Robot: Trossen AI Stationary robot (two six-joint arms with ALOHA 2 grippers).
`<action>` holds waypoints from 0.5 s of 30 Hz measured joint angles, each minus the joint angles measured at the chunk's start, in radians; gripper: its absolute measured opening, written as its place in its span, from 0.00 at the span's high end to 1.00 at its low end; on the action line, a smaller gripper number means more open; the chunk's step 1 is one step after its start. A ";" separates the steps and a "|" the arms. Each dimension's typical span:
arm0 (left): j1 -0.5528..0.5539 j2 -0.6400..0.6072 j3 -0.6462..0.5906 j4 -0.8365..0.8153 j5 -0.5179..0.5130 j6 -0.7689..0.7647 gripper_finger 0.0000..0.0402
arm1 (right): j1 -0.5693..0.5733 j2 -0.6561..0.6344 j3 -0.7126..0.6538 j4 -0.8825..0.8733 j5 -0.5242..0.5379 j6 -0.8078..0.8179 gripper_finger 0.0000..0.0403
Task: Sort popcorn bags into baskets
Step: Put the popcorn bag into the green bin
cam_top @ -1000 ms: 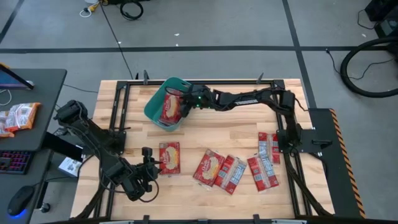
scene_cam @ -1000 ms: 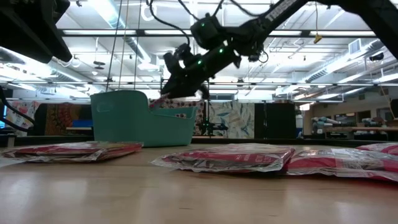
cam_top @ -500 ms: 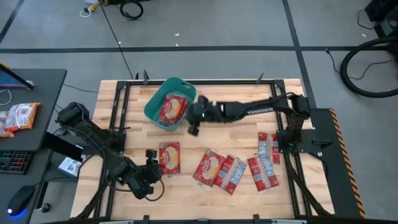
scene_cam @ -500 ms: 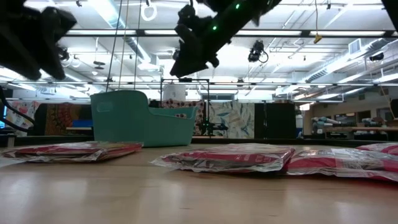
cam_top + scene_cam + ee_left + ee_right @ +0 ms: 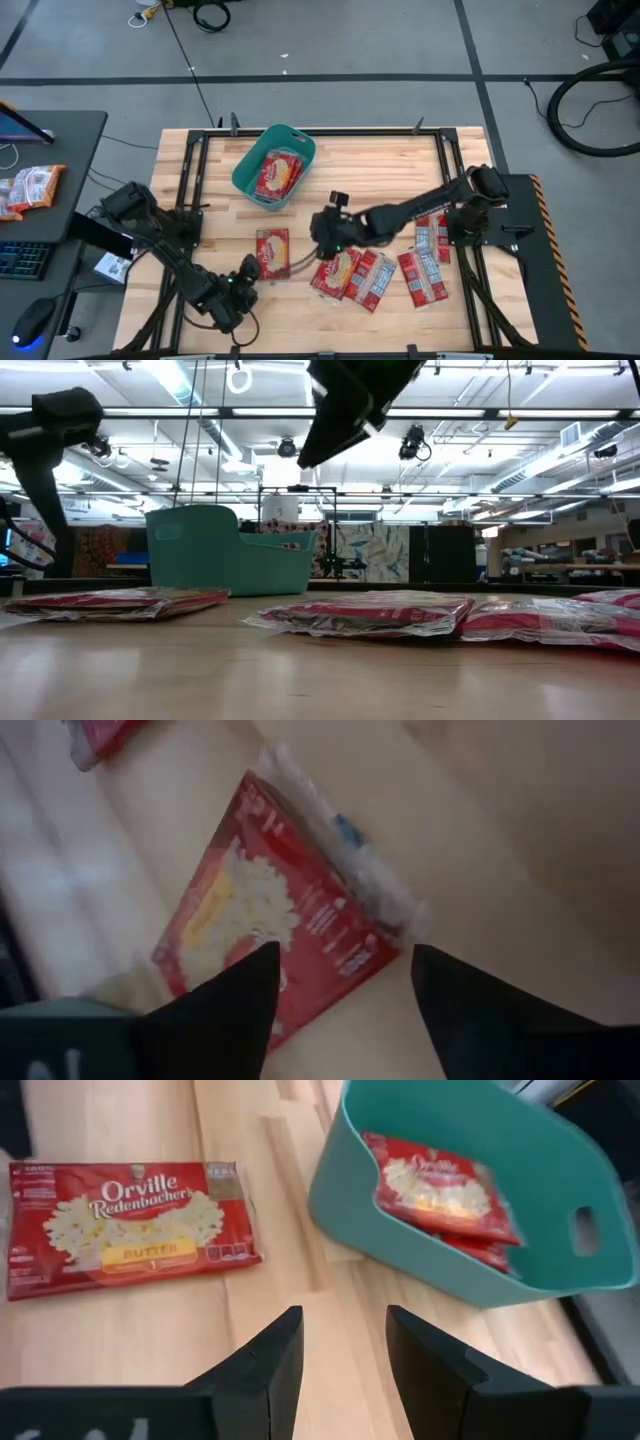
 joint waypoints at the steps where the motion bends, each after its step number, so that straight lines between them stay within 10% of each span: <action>1: 0.001 0.009 0.000 -0.003 -0.007 0.027 0.40 | 0.017 0.000 0.000 0.000 0.024 0.006 0.63; 15: 0.050 0.096 0.002 0.013 -0.020 0.098 0.43 | 0.099 0.000 0.000 0.001 0.093 0.074 0.63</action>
